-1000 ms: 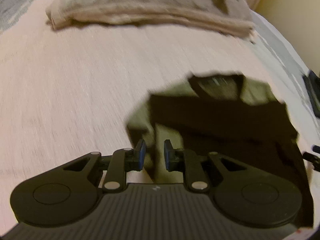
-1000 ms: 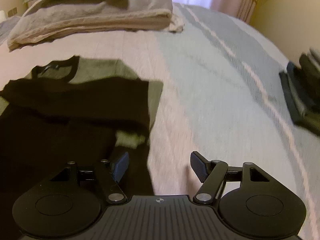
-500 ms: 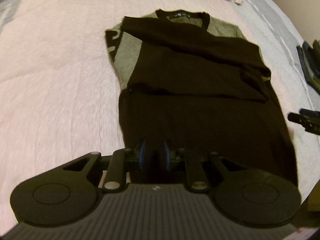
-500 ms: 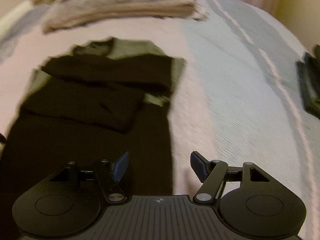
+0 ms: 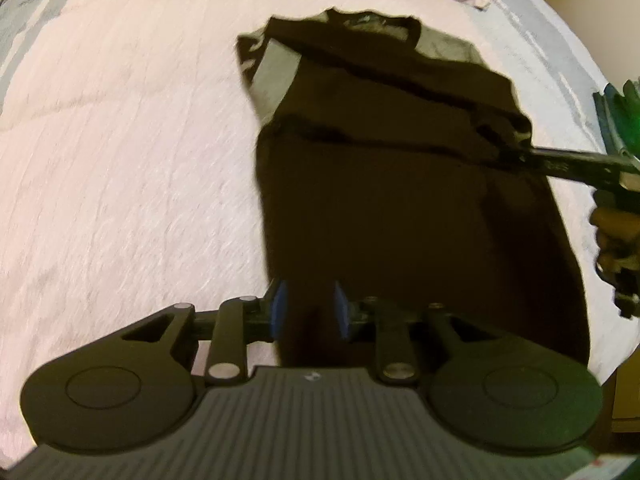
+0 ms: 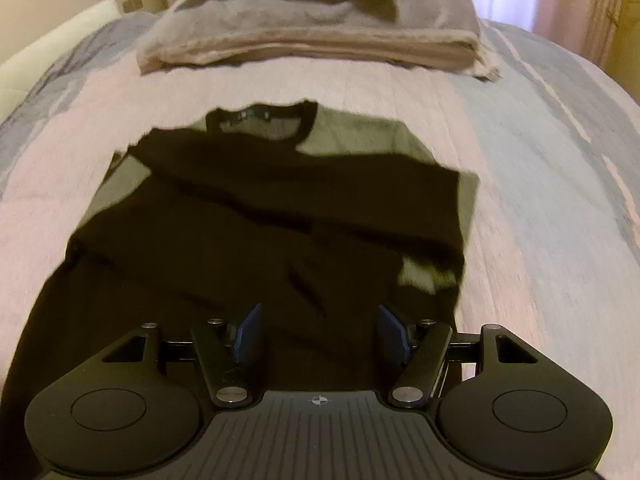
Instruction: Fold large clothes
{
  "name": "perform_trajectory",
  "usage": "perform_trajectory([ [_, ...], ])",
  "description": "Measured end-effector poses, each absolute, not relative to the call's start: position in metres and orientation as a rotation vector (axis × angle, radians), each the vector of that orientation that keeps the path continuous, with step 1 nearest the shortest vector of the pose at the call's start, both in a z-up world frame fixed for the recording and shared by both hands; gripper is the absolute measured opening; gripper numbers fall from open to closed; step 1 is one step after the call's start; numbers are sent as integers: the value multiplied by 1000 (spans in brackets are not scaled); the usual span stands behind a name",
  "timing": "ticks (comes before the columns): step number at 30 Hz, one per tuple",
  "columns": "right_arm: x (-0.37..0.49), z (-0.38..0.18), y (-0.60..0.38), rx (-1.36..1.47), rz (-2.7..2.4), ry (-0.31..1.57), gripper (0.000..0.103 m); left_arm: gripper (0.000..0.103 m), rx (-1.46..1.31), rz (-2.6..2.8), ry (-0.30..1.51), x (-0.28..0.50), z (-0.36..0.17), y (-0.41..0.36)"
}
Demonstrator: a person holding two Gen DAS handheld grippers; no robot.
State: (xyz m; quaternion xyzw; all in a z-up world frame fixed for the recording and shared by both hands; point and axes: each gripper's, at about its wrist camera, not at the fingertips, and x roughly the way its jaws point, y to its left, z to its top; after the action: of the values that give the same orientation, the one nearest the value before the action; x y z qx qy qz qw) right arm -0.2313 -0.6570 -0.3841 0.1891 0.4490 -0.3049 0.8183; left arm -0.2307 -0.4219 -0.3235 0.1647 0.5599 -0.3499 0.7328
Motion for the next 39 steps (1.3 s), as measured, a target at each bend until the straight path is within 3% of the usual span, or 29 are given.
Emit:
perform_trajectory([
  [18,-330,-307,-545,518,-602,1123,63,34,553,-905,1206,-273,-300,-384],
  [39,-380,-326,-528,364,-304,1212,63,40,546,-816,1270,-346,-307,-402],
])
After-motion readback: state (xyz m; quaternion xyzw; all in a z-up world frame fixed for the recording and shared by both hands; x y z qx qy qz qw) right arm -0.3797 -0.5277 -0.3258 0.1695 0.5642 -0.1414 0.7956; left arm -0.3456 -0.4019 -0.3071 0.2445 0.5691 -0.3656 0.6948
